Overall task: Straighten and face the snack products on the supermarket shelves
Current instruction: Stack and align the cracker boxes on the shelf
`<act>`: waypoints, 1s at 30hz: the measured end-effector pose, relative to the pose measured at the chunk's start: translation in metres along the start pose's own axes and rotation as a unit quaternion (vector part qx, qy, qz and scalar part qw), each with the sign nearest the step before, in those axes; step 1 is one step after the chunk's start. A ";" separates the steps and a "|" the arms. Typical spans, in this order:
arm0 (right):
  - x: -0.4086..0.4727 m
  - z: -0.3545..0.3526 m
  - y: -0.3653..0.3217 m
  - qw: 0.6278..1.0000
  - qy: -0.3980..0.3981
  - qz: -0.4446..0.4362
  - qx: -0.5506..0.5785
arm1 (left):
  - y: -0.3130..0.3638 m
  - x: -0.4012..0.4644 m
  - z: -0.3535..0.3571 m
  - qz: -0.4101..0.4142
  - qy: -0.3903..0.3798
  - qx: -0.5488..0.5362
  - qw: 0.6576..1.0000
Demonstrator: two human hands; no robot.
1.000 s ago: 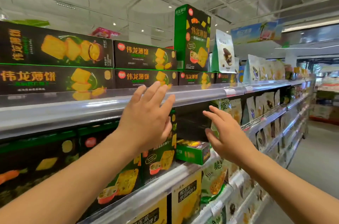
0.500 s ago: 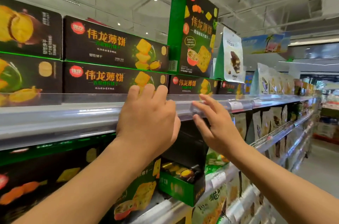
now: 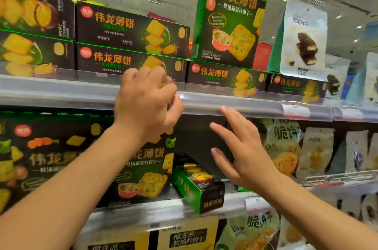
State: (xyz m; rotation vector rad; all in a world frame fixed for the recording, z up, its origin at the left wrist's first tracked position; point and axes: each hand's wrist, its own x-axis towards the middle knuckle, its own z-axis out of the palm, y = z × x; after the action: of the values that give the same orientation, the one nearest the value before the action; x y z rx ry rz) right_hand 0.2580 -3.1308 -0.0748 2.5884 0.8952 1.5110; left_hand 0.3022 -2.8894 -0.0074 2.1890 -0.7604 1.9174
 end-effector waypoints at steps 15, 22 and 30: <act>-0.076 0.031 -0.006 0.944 -0.238 0.045 0.224 | 0.019 -0.020 -0.008 -0.080 -0.069 -0.045 0.993; -0.050 -0.001 0.007 0.934 -0.176 0.083 0.299 | 0.058 -0.053 -0.033 0.036 -0.222 -0.033 0.974; -0.023 -0.039 0.019 0.874 -0.110 0.141 0.451 | 0.085 -0.054 -0.036 -0.145 -0.345 -0.317 0.871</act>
State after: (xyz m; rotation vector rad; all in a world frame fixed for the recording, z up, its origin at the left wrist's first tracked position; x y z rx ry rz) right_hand 0.2272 -3.1683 -0.0662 3.5622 1.5222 0.8840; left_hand 0.2283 -2.9330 -0.0714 2.3106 -0.9025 0.5690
